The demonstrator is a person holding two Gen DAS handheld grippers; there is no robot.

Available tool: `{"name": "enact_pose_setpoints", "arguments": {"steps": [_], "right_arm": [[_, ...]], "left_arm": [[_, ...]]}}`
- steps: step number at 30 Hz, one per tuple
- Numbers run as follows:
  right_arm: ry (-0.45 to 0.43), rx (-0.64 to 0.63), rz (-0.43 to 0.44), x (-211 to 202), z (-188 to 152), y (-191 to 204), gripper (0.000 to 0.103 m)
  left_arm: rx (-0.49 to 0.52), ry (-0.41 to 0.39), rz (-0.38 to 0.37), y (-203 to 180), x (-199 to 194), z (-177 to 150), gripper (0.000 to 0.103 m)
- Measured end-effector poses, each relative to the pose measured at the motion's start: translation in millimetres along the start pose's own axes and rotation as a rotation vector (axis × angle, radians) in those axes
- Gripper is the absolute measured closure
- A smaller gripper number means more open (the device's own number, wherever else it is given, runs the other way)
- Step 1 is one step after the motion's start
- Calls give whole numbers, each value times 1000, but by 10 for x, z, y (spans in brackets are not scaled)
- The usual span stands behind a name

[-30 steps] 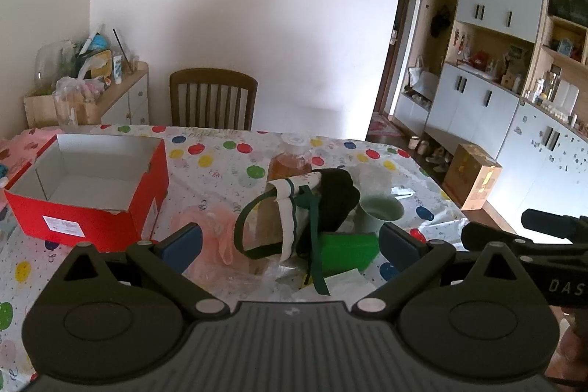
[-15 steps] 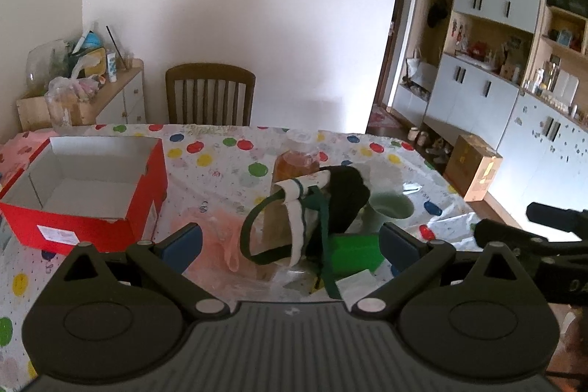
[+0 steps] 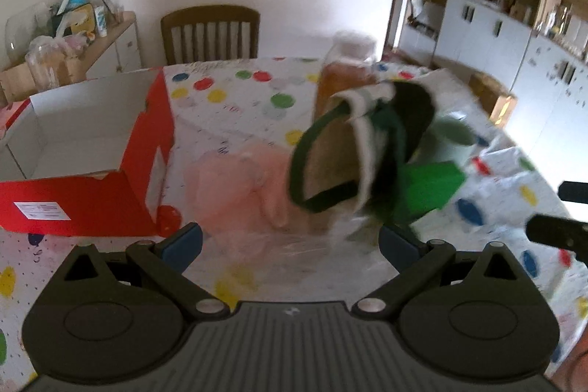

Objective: Organize soft objects
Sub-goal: 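Grasp the pink mesh bath puff with the left tool while the right tool grasps the white tissue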

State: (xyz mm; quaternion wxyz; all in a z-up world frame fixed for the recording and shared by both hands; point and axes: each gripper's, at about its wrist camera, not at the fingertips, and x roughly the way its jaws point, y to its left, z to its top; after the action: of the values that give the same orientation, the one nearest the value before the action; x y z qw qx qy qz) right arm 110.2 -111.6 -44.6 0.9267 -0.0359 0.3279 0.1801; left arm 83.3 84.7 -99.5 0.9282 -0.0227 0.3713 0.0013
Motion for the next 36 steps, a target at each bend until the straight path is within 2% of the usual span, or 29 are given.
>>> {"name": "enact_pose_setpoints", "arguments": {"steps": [6,11,18,23,25,28,30,33,35,36], "right_arm": [[98,-38,-14,378,-174,37,8],[170,-48,-52,688,-260,-13,12],[221,-58,-47,977,-299,-64,16],[247,-55,-28,1147,-297,-104,18],[260,-48,-19,1205,-299,-121,23],[283,-53,-7,1295,-316,-128,24],[295,-51,-4,1346,-332,-131,28],[318,-52,10,1395,-371,-120,36],[315,-53,11,1391,-391,-109,47],[313,-52,16,1379,-392,-105,49]], "left_arm": [[23,35,5,169,304,8,0],[-3,26,25,320,404,131,0],[29,37,28,401,645,276,1],[48,34,-3,391,772,330,1],[53,48,-16,376,844,346,1],[63,65,-25,360,929,347,1],[72,66,-30,351,959,347,2],[65,71,-46,340,977,355,11],[59,71,-49,337,968,360,18],[57,69,-50,335,960,363,21]]}}
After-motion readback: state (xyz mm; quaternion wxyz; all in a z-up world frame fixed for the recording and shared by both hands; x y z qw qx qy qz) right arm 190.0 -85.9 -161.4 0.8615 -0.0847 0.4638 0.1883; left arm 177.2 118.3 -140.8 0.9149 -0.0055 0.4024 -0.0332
